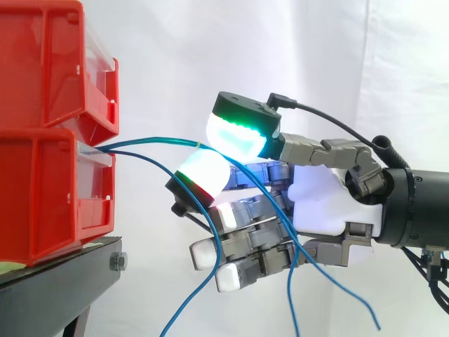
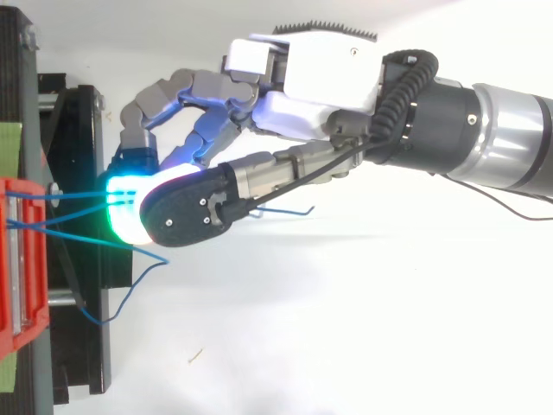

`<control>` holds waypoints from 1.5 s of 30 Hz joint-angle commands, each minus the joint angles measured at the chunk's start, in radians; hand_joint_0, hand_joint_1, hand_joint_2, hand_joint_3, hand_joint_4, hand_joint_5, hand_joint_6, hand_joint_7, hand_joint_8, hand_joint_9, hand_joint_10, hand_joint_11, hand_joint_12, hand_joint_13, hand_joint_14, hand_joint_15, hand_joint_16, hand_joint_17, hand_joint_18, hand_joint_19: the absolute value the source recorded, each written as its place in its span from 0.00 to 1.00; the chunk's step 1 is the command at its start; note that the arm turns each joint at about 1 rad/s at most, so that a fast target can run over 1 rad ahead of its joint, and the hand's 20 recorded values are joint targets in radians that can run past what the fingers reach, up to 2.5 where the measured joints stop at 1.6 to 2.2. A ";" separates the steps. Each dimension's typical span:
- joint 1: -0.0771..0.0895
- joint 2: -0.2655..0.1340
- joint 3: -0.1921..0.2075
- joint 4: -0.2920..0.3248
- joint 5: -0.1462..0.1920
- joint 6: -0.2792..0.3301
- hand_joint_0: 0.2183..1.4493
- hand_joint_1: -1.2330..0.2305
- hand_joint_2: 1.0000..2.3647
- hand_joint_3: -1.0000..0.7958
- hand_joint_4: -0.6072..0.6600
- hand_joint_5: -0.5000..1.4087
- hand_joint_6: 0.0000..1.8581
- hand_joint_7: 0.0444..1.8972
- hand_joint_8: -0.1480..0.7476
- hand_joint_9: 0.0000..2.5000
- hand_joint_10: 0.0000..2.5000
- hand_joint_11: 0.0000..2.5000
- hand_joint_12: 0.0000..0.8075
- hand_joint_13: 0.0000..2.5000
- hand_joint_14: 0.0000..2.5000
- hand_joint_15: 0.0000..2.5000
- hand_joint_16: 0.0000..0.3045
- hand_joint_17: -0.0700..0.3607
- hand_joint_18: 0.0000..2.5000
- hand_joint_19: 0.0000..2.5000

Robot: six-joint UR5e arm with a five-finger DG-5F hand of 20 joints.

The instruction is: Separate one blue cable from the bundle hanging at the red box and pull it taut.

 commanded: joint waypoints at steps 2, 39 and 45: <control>0.000 0.000 0.000 0.000 0.000 0.000 0.36 0.28 0.01 0.46 0.61 0.15 0.50 0.55 0.60 0.33 0.01 0.35 0.52 0.33 0.01 0.18 0.17 0.44 0.33 0.15; 0.006 0.000 0.000 0.017 0.005 -0.017 0.32 0.33 0.01 0.48 0.61 0.16 0.49 0.54 0.62 0.37 0.01 0.35 0.55 0.35 0.01 0.19 0.19 0.47 0.38 0.17; 0.007 0.000 0.000 0.017 0.011 -0.018 0.35 0.29 0.01 0.44 0.58 0.16 0.49 0.54 0.58 0.35 0.01 0.36 0.51 0.33 0.01 0.19 0.17 0.44 0.35 0.17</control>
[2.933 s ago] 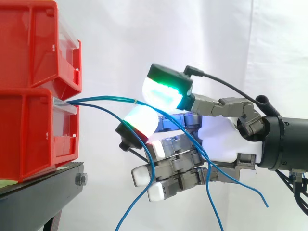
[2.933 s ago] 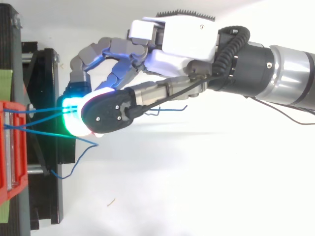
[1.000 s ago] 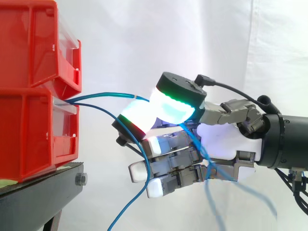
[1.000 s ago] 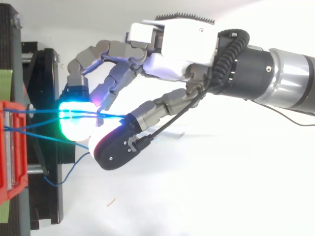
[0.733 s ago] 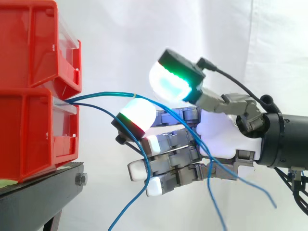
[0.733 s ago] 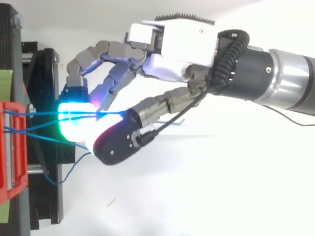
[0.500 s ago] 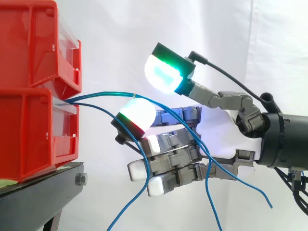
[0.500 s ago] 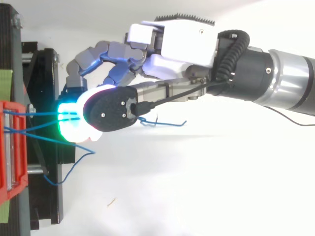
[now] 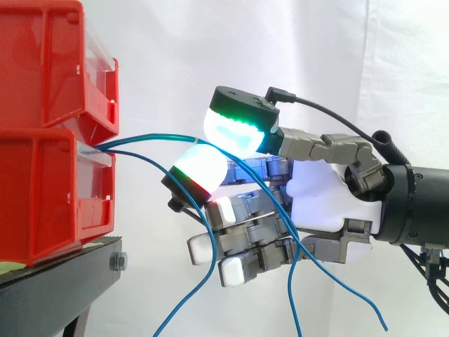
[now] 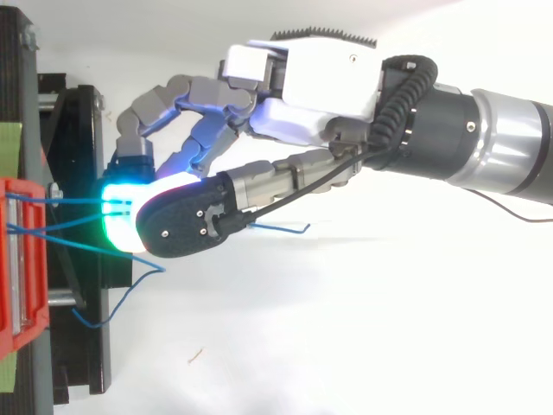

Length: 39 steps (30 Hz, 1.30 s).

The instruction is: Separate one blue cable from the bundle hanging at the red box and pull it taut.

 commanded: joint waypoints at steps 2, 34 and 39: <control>0.002 0.000 0.000 0.000 0.002 0.000 0.36 0.27 0.01 0.40 0.59 0.16 0.50 0.54 0.58 0.35 0.01 0.36 0.51 0.33 0.01 0.19 0.17 0.43 0.35 0.17; 0.005 0.000 0.000 0.000 0.002 0.000 0.32 0.41 0.00 0.28 0.63 0.17 0.46 0.54 0.58 0.37 0.01 0.34 0.51 0.35 0.01 0.20 0.17 0.43 0.36 0.18; 0.005 0.000 0.000 0.000 0.003 0.000 0.32 0.41 0.01 0.34 0.59 0.17 0.45 0.55 0.58 0.37 0.01 0.34 0.51 0.35 0.01 0.20 0.17 0.43 0.36 0.19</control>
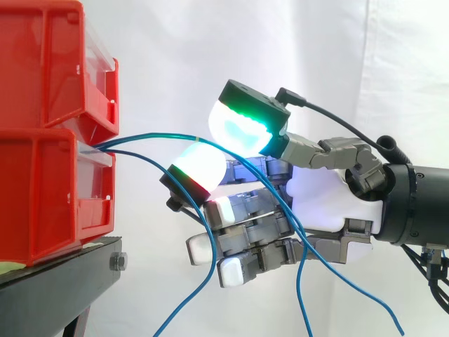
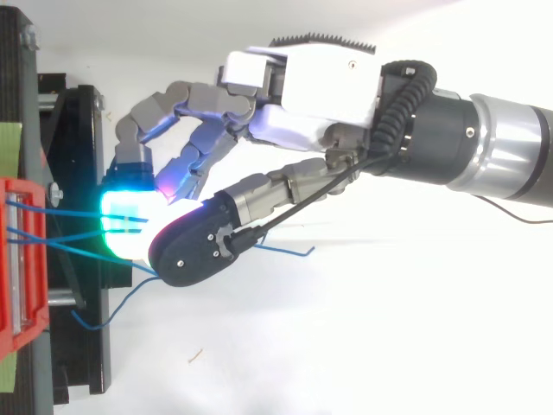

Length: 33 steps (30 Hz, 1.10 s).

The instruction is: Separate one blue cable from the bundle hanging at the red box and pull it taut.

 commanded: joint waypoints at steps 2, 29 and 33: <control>0.001 0.000 0.000 0.000 0.001 0.000 0.32 0.41 0.01 0.40 0.58 0.17 0.46 0.56 0.58 0.36 0.01 0.34 0.52 0.35 0.01 0.20 0.17 0.43 0.36 0.19; 0.001 0.000 0.000 0.000 0.001 0.000 0.29 0.41 0.00 0.28 0.62 0.18 0.47 0.54 0.59 0.37 0.01 0.34 0.51 0.35 0.01 0.19 0.17 0.43 0.36 0.18; 0.001 -0.002 0.000 0.000 -0.001 0.000 0.31 0.45 0.00 0.28 0.62 0.18 0.46 0.55 0.58 0.37 0.01 0.34 0.50 0.35 0.01 0.19 0.17 0.43 0.36 0.18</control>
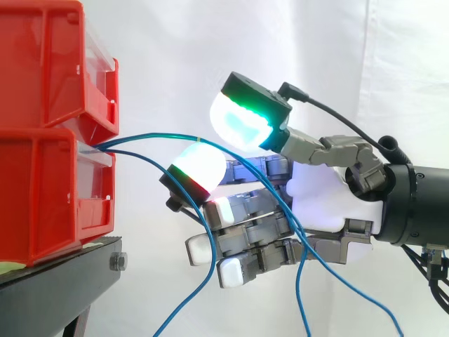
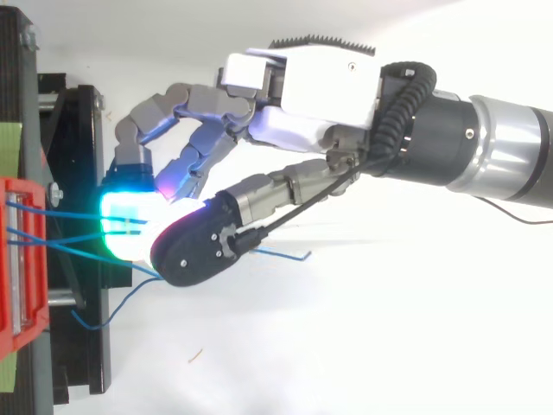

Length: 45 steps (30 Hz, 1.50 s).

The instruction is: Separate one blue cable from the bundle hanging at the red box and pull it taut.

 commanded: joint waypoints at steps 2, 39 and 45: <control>0.000 0.000 0.000 0.000 -0.001 0.000 0.33 0.47 0.00 0.28 0.60 0.18 0.46 0.56 0.58 0.37 0.01 0.33 0.50 0.35 0.01 0.19 0.17 0.43 0.36 0.19; 0.000 0.000 0.000 0.000 -0.001 0.000 0.40 0.22 0.00 0.28 0.56 0.17 0.49 0.63 0.57 0.36 0.01 0.35 0.50 0.34 0.01 0.19 0.16 0.42 0.36 0.16; 0.000 0.000 0.000 -0.002 -0.001 0.000 0.38 0.25 0.00 0.28 0.55 0.17 0.49 0.64 0.57 0.36 0.01 0.34 0.50 0.34 0.01 0.19 0.16 0.42 0.36 0.16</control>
